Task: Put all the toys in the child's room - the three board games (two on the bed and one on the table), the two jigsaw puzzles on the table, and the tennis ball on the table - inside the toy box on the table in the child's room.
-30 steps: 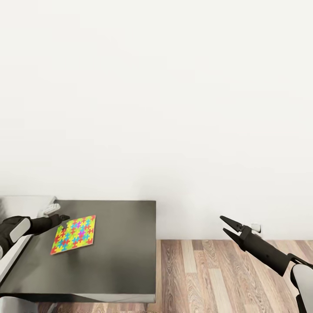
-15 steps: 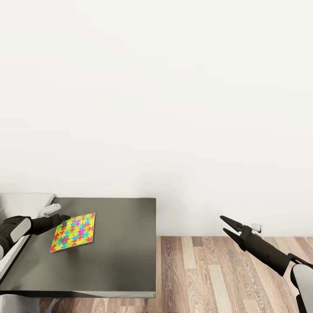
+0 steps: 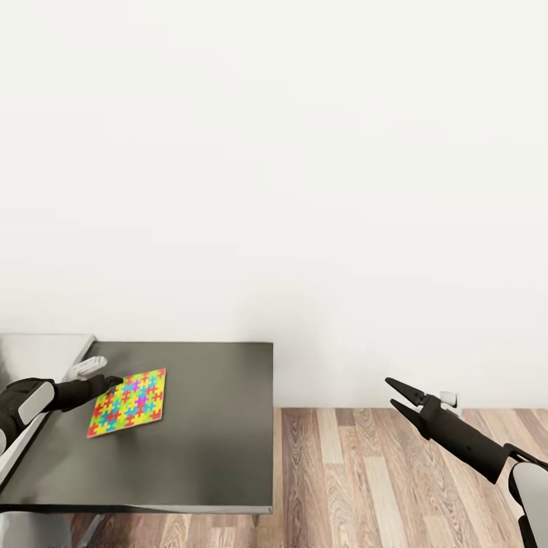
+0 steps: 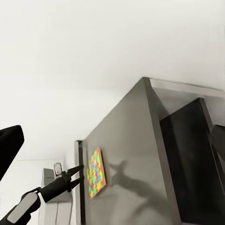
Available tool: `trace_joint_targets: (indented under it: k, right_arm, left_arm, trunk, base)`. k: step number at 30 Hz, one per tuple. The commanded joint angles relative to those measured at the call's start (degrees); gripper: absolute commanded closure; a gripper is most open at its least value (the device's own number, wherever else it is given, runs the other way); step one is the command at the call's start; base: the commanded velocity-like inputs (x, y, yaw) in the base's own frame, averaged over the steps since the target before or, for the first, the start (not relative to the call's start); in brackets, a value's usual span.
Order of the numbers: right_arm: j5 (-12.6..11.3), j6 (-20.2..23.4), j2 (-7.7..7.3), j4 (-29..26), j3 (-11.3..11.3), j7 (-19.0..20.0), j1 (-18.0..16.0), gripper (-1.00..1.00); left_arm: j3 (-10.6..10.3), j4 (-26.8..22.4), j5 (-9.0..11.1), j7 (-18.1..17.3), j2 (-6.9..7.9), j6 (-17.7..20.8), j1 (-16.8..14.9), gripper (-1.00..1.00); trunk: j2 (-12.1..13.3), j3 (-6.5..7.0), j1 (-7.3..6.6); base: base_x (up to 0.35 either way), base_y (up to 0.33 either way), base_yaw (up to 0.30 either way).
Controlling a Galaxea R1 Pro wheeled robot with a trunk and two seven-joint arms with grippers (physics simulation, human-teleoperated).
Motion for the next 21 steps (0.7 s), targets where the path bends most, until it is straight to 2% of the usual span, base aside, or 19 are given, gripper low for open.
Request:
trace_joint_targets:
  k: [1, 21]
  right_arm:
    - [0.48, 0.25, 0.01, -0.01, -0.09, 0.55, -0.05, -1.00]
    - [0.48, 0.32, 0.01, -0.01, -0.09, 0.55, -0.04, -1.00]
  left_arm:
    - [-0.18, -0.04, 0.14, -0.13, 0.04, 0.20, -0.05, -1.00]
    - [-0.17, -0.07, 0.16, -0.14, 0.02, 0.20, -0.05, -1.00]
  trunk:
    - [-0.11, -0.19, 0.03]
    - [-0.11, -2.08, 0.03]
  base:
    - [0.000, 0.000, 0.000]
    - [0.000, 0.000, 0.000]
